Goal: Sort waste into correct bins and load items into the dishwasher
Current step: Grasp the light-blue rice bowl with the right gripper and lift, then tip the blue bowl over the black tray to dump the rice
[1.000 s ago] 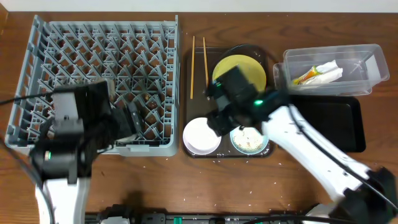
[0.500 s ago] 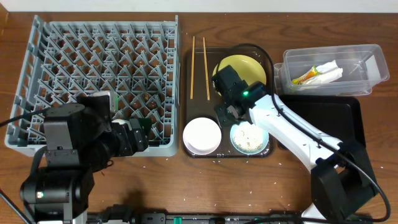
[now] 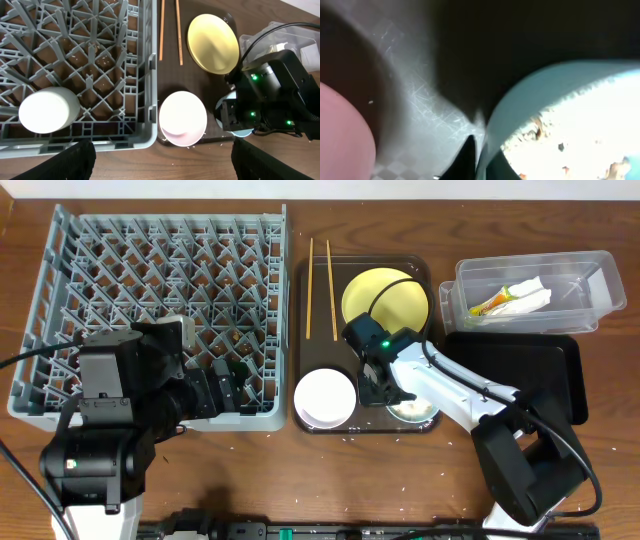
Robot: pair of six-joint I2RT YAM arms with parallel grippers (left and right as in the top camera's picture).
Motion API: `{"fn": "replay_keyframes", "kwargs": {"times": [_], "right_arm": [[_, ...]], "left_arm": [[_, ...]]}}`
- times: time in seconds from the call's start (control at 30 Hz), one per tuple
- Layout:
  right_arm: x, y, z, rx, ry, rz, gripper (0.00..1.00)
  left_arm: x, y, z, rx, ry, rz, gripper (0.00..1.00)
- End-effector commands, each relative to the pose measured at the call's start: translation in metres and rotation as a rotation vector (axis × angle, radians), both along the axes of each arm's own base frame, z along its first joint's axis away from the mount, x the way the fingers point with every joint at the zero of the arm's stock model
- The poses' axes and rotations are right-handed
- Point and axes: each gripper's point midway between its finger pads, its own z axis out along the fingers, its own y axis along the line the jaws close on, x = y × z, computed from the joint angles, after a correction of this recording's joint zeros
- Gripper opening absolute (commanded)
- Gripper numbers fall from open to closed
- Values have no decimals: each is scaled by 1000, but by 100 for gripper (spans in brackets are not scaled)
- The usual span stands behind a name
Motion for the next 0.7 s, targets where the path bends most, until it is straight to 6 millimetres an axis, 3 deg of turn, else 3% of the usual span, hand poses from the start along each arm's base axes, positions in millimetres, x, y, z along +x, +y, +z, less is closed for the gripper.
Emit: {"fn": "replay_keyframes", "kwargs": {"times": [0.0,0.2,0.3,0.37,0.47,0.53,0.67], "right_arm": [[1,0,0,-14,-14,3,1],[8,-1,13,30,-15,57,1],[26,15,58,257,-36,164,1],[35,12,90,446,-58,154,1],[50,-15,125,629,-110,91,1],[58,-46,143,741,-138,34,1],[64,-86,149,888,-189,-29,1]], "left_arm": [[0,-3,7,-3,-21,-26,88],[0,-3,7,-3,-22,-26,88],[2,-3,7,-2,-26,-25,88],[3,-3,6,-2,-22,-25,88],[5,-3,3,-3,-7,-26,88],[7,-3,1,-3,5,-25,88],[11,-3,-5,-3,28,-25,88]]}}
